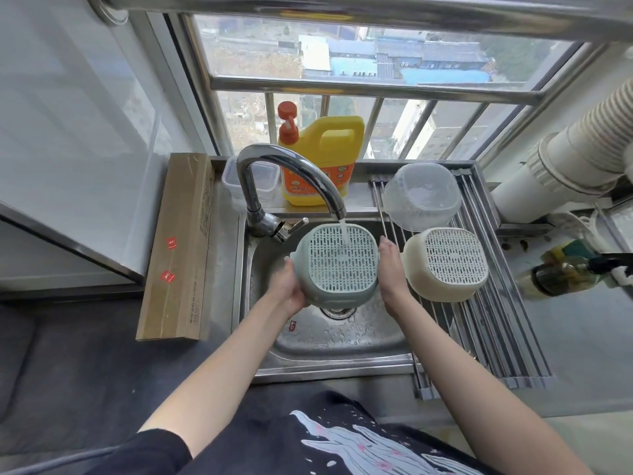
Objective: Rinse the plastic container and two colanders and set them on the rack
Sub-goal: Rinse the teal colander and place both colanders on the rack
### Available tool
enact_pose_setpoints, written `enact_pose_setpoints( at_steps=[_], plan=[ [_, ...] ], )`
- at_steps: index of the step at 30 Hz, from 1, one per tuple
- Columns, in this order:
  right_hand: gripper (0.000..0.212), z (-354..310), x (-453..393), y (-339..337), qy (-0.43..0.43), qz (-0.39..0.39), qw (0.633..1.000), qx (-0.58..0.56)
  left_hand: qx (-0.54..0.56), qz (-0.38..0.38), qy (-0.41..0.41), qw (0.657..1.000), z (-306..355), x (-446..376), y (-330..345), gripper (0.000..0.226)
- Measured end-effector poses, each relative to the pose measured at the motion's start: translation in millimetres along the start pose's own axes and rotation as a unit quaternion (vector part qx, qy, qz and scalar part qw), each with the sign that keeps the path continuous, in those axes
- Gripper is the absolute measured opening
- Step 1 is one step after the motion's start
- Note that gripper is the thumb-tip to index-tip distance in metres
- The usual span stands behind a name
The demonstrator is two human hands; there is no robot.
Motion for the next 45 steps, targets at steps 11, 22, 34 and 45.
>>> enact_pose_setpoints(
  at_steps=[11,22,34,45],
  plan=[
    [0.028,35,-16,-8,0.230,-0.060,0.971,-0.040,-0.051,0.049,-0.092,0.993,-17,-4,-16,0.040],
    [0.029,41,-13,5,0.305,-0.104,0.943,-0.087,-0.141,0.052,0.107,0.983,15,-13,-6,0.051],
    [0.056,41,-10,9,0.307,-0.139,0.912,-0.234,-0.337,-0.035,0.298,0.892,25,7,41,0.049],
    [0.071,44,-3,5,0.291,-0.182,0.914,-0.214,-0.312,-0.019,0.236,0.920,28,-2,43,0.017]
  ],
)
Point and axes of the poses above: each hand's wrist, its own x-axis away from the middle knuckle, its own y-axis out of the palm, z = x × y, the point moved 4 cm from there along -x, towards the middle knuckle, and after that the axes turned 12 degrees about y, right-handed, at the moved point
